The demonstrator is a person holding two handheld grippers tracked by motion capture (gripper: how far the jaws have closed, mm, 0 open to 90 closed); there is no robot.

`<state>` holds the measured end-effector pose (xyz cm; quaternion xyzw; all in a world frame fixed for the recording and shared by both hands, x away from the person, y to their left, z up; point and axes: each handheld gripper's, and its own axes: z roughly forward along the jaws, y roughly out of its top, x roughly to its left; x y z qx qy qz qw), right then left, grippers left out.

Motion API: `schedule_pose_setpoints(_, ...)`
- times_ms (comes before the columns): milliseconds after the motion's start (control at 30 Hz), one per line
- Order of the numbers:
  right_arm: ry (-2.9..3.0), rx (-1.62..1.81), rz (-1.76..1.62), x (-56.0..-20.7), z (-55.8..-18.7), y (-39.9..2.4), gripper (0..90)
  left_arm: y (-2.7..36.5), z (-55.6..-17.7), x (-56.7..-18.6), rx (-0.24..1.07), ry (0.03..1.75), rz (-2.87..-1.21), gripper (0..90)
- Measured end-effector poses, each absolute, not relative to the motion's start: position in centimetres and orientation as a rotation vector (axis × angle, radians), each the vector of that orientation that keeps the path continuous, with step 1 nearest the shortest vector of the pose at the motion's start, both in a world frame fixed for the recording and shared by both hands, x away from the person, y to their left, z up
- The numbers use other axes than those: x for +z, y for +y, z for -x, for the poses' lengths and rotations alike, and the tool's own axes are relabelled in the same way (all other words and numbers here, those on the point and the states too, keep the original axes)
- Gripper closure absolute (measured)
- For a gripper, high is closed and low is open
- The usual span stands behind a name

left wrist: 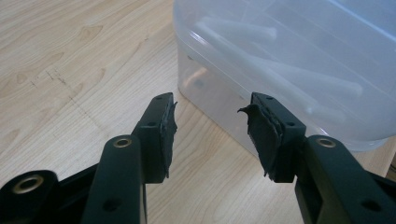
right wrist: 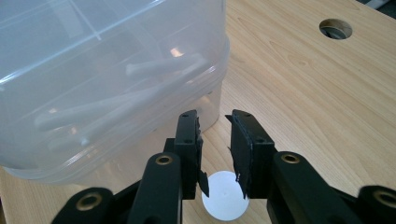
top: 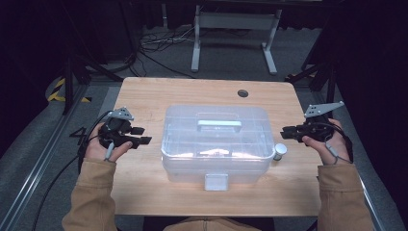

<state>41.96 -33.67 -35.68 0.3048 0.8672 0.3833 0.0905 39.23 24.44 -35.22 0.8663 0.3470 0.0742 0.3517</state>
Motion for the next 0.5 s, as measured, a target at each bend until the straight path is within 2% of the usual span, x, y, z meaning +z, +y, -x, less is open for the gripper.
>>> schedule_pose_setpoints(500, 2.57, 1.141, -0.939, -35.78, -42.06, -33.84, 71.6, 24.23, -38.88, -34.28, 0.193, 0.903, -2.234, 52.5)
